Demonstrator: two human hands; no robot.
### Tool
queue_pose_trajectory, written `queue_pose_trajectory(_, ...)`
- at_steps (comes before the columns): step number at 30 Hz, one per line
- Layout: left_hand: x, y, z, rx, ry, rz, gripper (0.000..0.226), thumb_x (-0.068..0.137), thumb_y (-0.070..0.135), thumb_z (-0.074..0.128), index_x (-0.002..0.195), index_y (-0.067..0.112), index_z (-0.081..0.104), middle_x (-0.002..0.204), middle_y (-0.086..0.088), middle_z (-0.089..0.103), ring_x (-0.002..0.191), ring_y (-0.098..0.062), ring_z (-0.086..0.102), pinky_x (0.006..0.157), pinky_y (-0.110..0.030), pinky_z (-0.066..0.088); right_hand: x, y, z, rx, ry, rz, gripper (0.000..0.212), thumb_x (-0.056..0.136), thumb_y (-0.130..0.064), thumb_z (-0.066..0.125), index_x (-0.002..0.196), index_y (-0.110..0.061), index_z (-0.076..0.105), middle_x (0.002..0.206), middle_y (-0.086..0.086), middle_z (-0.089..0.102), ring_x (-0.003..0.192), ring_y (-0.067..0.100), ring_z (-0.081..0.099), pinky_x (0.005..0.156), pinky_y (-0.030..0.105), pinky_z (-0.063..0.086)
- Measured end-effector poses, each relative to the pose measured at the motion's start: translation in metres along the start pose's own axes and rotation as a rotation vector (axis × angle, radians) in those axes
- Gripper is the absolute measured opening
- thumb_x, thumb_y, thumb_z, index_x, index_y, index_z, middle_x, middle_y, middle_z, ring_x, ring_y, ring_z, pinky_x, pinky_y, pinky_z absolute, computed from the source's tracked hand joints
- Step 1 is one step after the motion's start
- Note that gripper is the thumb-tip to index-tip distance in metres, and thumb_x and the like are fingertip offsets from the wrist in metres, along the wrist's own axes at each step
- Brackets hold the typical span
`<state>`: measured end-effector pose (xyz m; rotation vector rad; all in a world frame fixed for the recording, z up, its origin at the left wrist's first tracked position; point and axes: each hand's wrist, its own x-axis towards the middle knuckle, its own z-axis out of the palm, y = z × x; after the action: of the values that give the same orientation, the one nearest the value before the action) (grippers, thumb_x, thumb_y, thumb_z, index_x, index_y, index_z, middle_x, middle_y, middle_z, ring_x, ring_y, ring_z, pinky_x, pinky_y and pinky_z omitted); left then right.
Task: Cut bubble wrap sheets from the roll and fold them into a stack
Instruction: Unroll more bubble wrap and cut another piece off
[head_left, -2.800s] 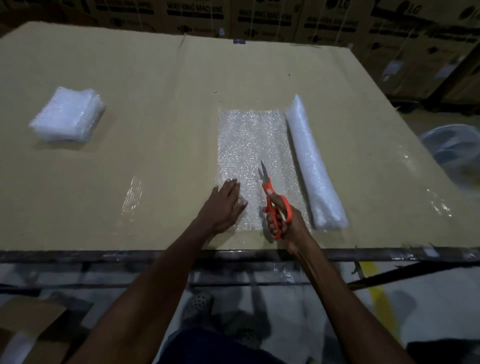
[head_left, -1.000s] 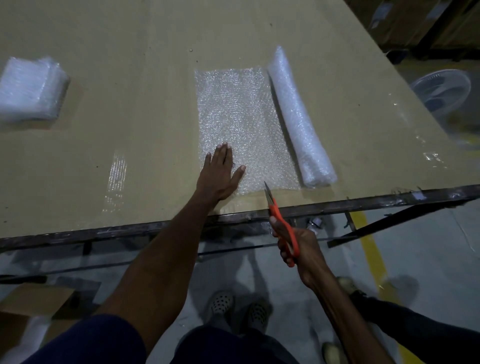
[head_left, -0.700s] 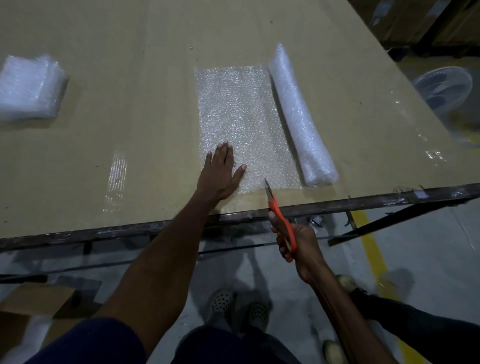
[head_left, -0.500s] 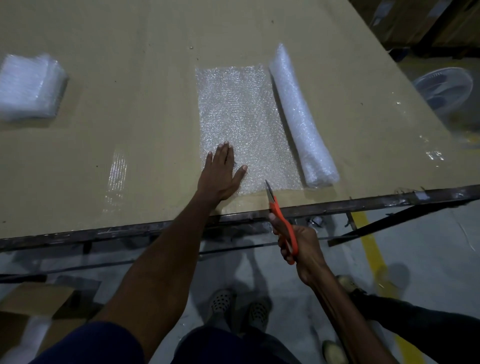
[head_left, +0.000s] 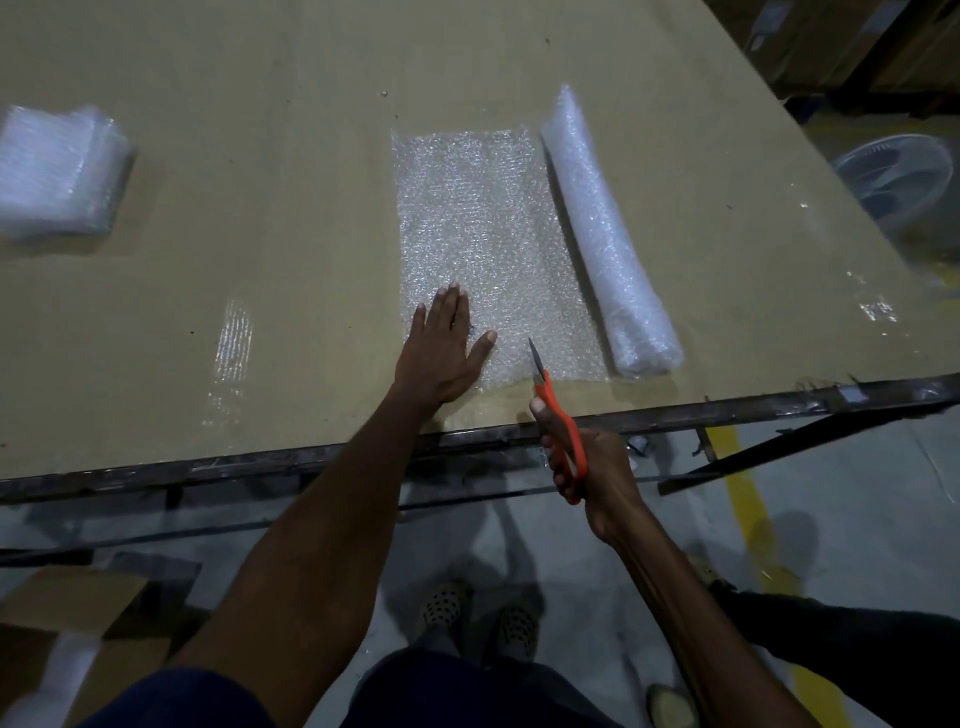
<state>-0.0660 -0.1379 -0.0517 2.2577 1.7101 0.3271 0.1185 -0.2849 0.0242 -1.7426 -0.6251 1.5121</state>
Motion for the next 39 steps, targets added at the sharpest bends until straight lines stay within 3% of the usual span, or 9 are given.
queue_pose_trajectory(4,0.0,-0.001,0.0,0.003,0.003,-0.002,0.078,0.103,0.058,0.021,0.159,0.005,0.01,0.168,-0.011,0.001,0.155,-0.021,-0.003,0.124,-0.042,-0.003,0.002,0.001,-0.003,-0.001,0.0,-0.012,0.052,0.073,-0.048,0.087,0.093,-0.004,0.068,0.058,0.007,0.051,0.039,0.011,0.04,0.039,0.02,0.025)
queue_pose_trajectory(12,0.001,-0.002,0.002,0.018,0.003,-0.002,0.077,0.104,0.058,0.021,0.159,0.006,0.008,0.168,-0.011,0.0,0.155,-0.021,-0.004,0.124,-0.042,-0.003,0.011,-0.01,0.003,-0.01,-0.033,-0.03,0.052,0.071,-0.057,0.086,0.073,-0.01,0.064,0.059,0.007,0.05,0.041,0.013,0.04,0.041,0.02,0.026)
queue_pose_trajectory(19,0.002,-0.004,0.005,0.02,0.027,0.009,0.08,0.103,0.06,0.021,0.159,0.004,0.01,0.168,-0.012,0.002,0.155,-0.022,-0.002,0.125,-0.043,-0.001,0.018,-0.013,0.006,-0.022,0.0,-0.043,0.052,0.072,-0.051,0.086,0.077,-0.006,0.064,0.055,0.007,0.048,0.037,0.011,0.037,0.039,0.019,0.023)
queue_pose_trajectory(24,0.002,-0.003,0.003,0.02,0.013,0.003,0.081,0.103,0.059,0.023,0.159,0.004,0.008,0.168,-0.011,0.001,0.155,-0.022,-0.003,0.125,-0.045,-0.001,0.019,-0.022,0.012,-0.035,0.01,-0.034,0.049,0.072,-0.051,0.087,0.068,-0.009,0.062,0.055,0.007,0.052,0.036,0.011,0.04,0.04,0.019,0.024)
queue_pose_trajectory(28,0.002,-0.003,0.005,0.021,0.011,0.006,0.082,0.102,0.061,0.025,0.159,0.004,0.006,0.168,-0.011,0.001,0.155,-0.022,-0.003,0.125,-0.044,-0.002,0.012,-0.021,0.013,-0.017,0.016,-0.039,0.051,0.074,-0.052,0.085,0.078,-0.007,0.063,0.057,0.007,0.05,0.038,0.012,0.041,0.04,0.02,0.024)
queue_pose_trajectory(35,0.002,-0.003,0.006,0.042,-0.008,0.005,0.085,0.101,0.063,0.023,0.159,0.004,0.004,0.168,-0.012,-0.001,0.155,-0.023,-0.004,0.125,-0.045,-0.003,0.004,-0.019,0.012,-0.009,0.007,-0.026,0.049,0.075,-0.054,0.084,0.066,-0.012,0.061,0.055,0.004,0.047,0.039,0.011,0.037,0.041,0.02,0.024)
queue_pose_trajectory(39,0.001,-0.004,0.006,0.048,-0.009,0.009,0.085,0.101,0.064,0.022,0.159,0.004,0.004,0.168,-0.013,-0.001,0.155,-0.023,-0.004,0.125,-0.045,-0.004,0.001,-0.018,0.012,-0.007,0.002,-0.028,0.048,0.075,-0.055,0.084,0.069,-0.012,0.061,0.054,0.004,0.048,0.039,0.012,0.038,0.041,0.019,0.025)
